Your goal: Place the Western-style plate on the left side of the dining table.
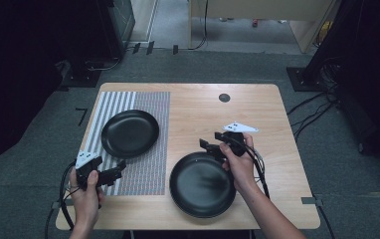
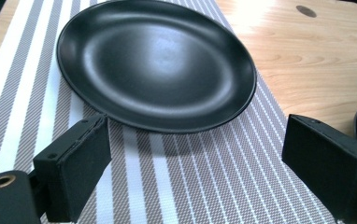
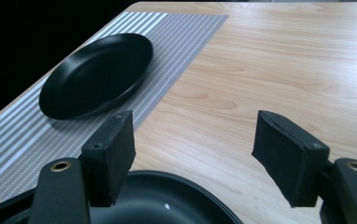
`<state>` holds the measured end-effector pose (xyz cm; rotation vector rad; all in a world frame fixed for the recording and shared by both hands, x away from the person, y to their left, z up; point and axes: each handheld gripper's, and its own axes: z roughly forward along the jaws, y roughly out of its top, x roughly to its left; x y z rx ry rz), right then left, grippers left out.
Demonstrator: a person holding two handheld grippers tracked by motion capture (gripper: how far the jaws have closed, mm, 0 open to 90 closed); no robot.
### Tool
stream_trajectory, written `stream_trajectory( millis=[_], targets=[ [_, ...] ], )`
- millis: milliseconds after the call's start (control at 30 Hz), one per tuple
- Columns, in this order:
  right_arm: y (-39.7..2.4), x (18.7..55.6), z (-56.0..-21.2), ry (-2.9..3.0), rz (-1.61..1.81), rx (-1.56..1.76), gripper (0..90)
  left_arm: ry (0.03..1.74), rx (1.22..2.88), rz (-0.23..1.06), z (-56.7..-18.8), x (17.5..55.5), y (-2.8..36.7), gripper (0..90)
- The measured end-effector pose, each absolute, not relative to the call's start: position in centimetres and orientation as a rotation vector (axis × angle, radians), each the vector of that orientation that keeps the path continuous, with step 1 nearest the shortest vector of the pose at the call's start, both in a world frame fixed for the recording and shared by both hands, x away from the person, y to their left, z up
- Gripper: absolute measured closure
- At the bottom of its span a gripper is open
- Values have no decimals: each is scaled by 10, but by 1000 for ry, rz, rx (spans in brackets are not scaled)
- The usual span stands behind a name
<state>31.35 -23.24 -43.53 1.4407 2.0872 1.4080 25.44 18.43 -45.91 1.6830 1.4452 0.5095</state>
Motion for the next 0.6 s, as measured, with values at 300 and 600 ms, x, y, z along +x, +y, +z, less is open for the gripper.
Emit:
stream_trajectory(
  millis=[300,600],
  targets=[
    [-265,299,-439,2020,1411,1479,289,1450,1691,531,-469,244,187,78],
    [-294,286,-446,1976,1389,1515,289,1477,1666,578,-475,239,192,78]
  ],
)
